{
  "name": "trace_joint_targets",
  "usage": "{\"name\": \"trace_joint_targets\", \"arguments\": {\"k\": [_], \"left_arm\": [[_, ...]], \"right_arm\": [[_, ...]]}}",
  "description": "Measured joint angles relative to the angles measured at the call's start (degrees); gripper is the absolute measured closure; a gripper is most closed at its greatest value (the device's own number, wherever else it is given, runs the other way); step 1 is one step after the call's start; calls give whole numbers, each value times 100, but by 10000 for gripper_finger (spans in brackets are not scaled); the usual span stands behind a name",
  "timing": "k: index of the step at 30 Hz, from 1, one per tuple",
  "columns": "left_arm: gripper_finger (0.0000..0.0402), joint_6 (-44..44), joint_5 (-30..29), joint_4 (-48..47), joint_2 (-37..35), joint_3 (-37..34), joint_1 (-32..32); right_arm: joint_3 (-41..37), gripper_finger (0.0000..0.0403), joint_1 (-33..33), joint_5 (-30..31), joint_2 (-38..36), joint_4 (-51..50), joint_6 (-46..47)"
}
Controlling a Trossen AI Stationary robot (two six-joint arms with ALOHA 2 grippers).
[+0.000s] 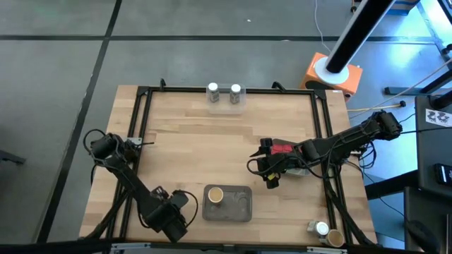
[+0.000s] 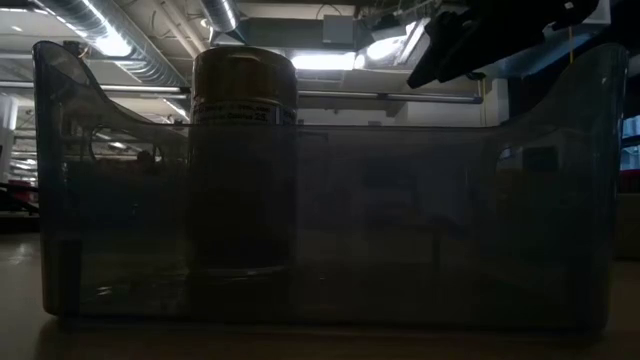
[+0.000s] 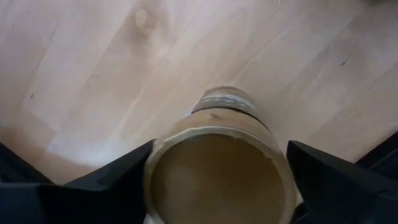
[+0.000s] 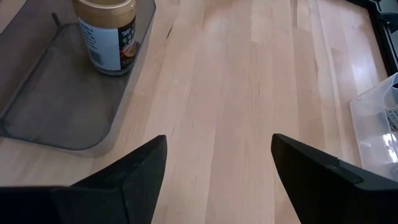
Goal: Sort spices by type
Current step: Put the gold seasoning bottle into the black bin
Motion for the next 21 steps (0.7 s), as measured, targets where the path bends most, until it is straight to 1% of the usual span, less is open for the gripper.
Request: {"name": "trace_joint_targets", "arguments": {"k": [4, 5, 10, 13, 16, 21], "left_arm": [[138, 21, 10, -7, -6, 7, 26], [143, 37, 19, -4, -13, 10, 30], [143, 261, 92, 6, -13, 44, 118], [143, 447, 117, -78, 13, 253, 204], [143, 624, 114, -359, -14, 630, 289], [143, 978, -37, -955, -50, 1370, 466]], "right_arm": [[0, 114, 1, 0, 0, 0, 4], [0, 114, 7, 0, 0, 0, 3], [0, 114, 8, 0, 0, -15, 4], [0, 114, 115, 16, -79, -175, 9], [0, 114, 293, 11, -234, -419, 68], [0, 113, 685, 115, -586, -915, 517]]}}
